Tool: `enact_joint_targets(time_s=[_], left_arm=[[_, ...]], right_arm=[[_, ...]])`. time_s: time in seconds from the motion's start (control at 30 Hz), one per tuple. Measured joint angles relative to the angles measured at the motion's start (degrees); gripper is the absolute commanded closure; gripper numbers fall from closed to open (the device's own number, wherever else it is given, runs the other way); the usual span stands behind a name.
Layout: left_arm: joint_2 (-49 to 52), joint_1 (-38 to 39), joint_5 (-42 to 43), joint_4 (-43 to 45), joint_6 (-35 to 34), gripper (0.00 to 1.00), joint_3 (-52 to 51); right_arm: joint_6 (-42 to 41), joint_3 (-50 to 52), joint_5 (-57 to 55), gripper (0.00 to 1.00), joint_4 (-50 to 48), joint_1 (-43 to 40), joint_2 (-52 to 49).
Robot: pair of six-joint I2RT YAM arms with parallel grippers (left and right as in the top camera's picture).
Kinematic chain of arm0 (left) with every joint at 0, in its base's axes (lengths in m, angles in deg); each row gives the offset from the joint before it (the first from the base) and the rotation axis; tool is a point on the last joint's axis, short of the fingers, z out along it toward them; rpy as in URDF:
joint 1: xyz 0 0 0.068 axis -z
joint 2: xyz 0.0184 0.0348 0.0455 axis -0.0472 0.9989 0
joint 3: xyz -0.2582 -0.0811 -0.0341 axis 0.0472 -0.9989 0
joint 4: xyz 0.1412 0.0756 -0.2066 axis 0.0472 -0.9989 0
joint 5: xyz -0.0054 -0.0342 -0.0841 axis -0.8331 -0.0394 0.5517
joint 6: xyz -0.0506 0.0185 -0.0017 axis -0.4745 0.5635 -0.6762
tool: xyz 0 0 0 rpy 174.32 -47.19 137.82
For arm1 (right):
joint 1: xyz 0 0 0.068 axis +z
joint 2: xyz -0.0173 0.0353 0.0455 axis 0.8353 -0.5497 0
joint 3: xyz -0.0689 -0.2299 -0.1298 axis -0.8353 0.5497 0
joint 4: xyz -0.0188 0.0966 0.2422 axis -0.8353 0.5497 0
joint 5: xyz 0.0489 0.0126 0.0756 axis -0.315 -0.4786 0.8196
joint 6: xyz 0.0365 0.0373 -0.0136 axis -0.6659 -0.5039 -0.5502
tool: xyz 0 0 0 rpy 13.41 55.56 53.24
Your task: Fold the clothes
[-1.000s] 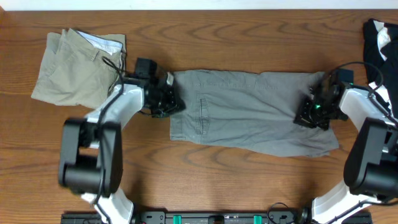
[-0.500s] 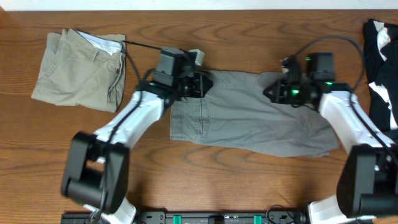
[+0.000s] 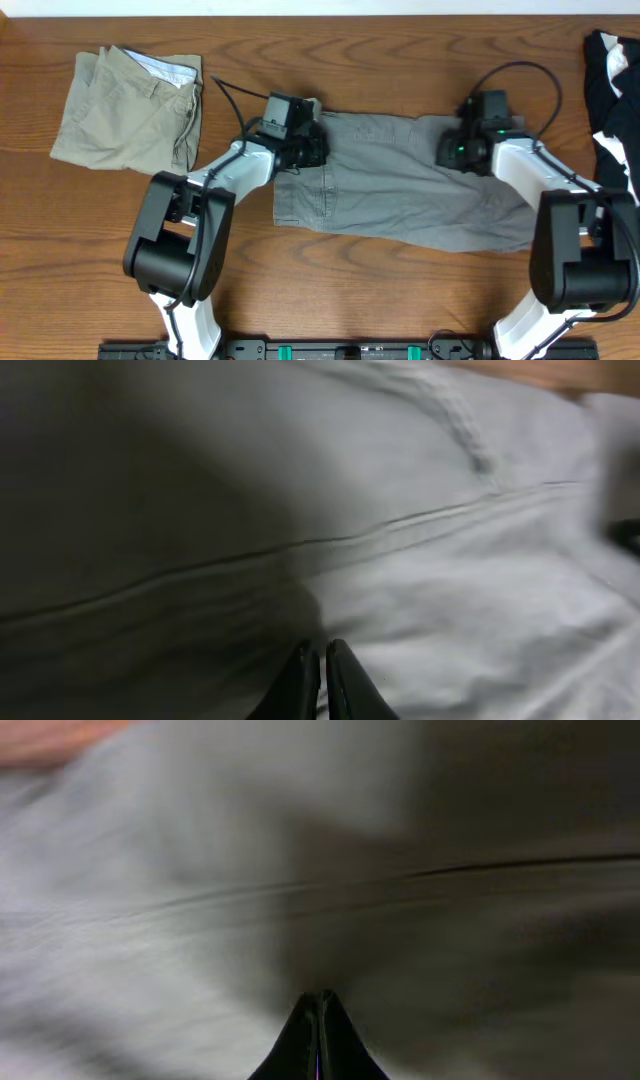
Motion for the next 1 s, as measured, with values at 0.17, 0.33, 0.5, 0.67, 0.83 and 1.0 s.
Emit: enact_joint_targets(time_s=[0.17,0.33,0.5,0.67,0.83,1.0], left_arm=[[0.0,-2.5,-2.8,-5.2,0.0,0.94,0.0],[0.0,-5.3,-1.9,-6.5,0.4,0.84,0.0],[-1.6,-7.4,2.1,-10.0,1.4,0.57,0.0],[-9.3,-12.0,3.6,-19.9,2.5,0.41,-0.1],[-17.7,-15.6,3.8,-25.0,6.0,0.32,0.0],[-17.4,-15.9,3.5,-28.3,8.0,0.31,-0.1]], right_arm=[[-0.3,-0.1,-3.4,0.99,3.1,-8.3,0.0],[0.2,-0.3,3.5,0.99,5.3,-16.0,0.0],[2.8,-0.3,13.7,0.98,7.3,-18.2,0.2],[3.7,-0.3,22.5,0.95,8.3,-18.4,5.4],[4.2,-0.7,25.3,0.93,12.3,-17.1,15.4],[4.2,-0.9,21.5,0.85,17.7,-10.6,16.9]])
